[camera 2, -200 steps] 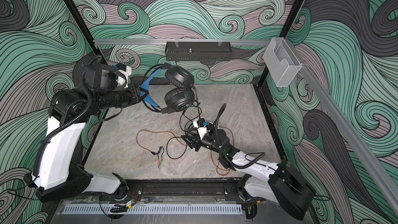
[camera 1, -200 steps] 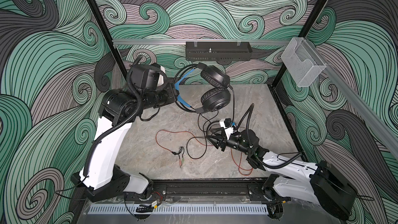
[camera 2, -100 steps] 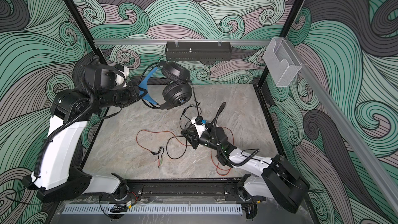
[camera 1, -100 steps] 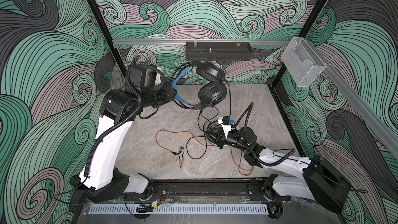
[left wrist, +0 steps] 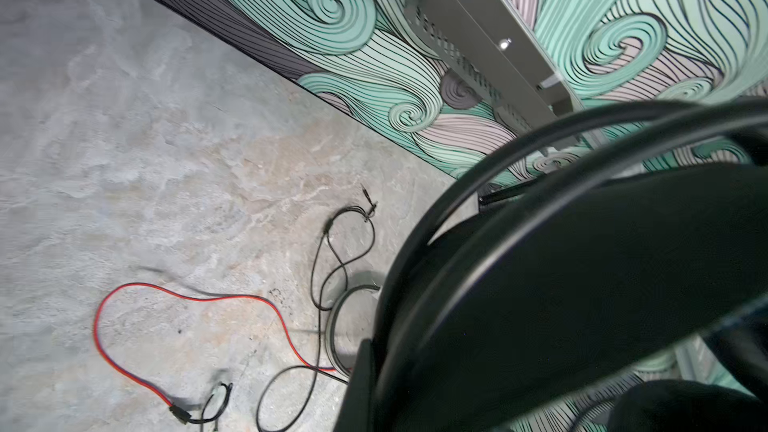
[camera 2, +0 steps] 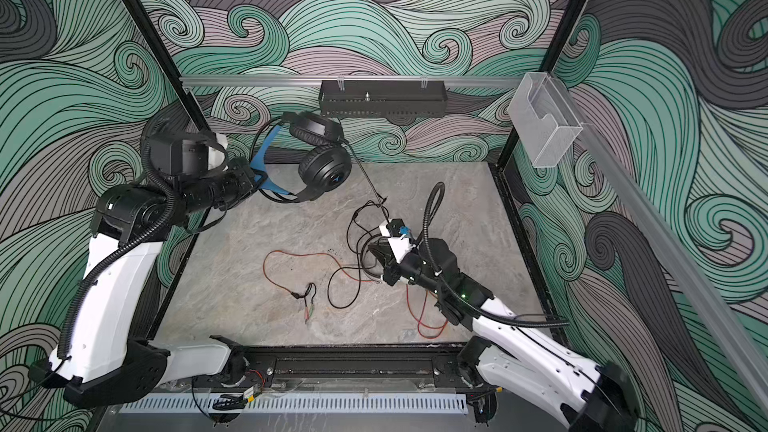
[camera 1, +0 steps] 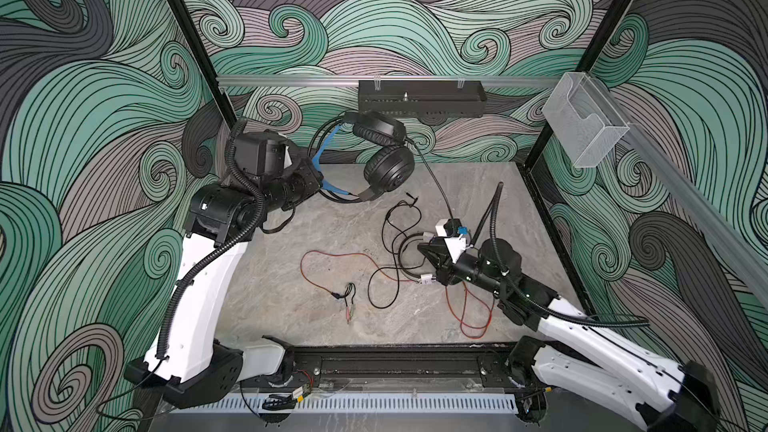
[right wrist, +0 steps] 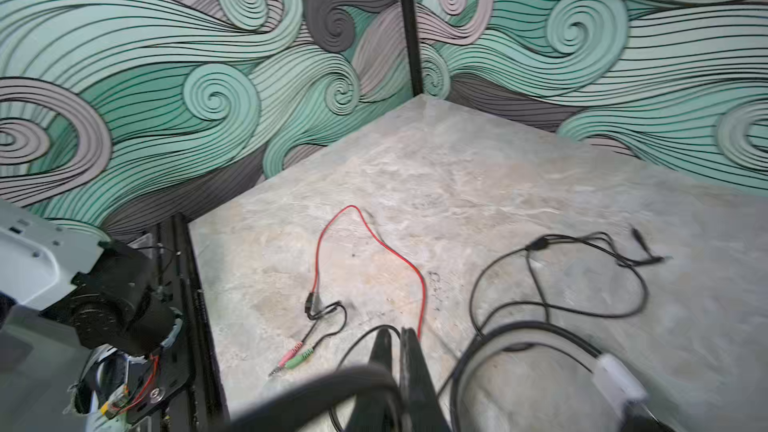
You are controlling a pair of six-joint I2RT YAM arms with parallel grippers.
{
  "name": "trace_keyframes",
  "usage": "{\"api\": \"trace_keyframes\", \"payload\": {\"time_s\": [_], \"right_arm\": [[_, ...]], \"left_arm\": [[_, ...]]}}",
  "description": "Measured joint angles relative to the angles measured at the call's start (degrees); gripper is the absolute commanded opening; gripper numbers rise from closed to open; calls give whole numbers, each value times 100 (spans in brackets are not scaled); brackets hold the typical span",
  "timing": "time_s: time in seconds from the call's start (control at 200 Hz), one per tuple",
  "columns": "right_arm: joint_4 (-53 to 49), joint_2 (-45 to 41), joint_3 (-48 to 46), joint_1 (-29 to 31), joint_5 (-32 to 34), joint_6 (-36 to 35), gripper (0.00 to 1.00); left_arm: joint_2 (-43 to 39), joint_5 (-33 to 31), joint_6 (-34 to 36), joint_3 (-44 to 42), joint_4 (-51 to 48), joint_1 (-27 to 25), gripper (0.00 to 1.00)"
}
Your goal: Wrap the headphones
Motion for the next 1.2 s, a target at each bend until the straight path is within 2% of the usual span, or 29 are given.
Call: {"api": "trace_keyframes", "payload": {"time_s": [0.195, 0.3, 0.435, 0.651, 0.806, 1.001, 1.081, 1.201], "right_arm": [[-2726, -205, 1685, 0, 1163, -1084, 0], [-3689, 2, 2468, 4, 1696, -1609, 0], [-4415, 476, 3344, 74, 2457, -2127, 0], [-4752, 1257, 4350, 549, 3464, -2782, 0], [-4618, 1456, 4789, 1355, 3915, -3209, 0], [-4411, 1672, 5261, 2535, 3856, -3958, 0], [-4430, 2055, 5842, 2686, 3762, -4098, 0], [-4472, 2844, 6802, 2728, 3630, -4205, 0]], "left_arm": [[-625, -1023, 402, -966, 184, 208, 0], [-938, -1475, 691, -1447, 225, 221, 0], [-1185, -1961, 1145, -1827, 214, 221, 0], [-1338, -2387, 1840, -1910, 179, 221, 0], [-1447, -2430, 2260, -2035, 177, 221, 0], [-1416, -2111, 2546, -2249, 199, 138, 0], [-1414, -1895, 2621, -2352, 227, -42, 0], [-1416, -1641, 2782, -2511, 339, -592, 0]]}}
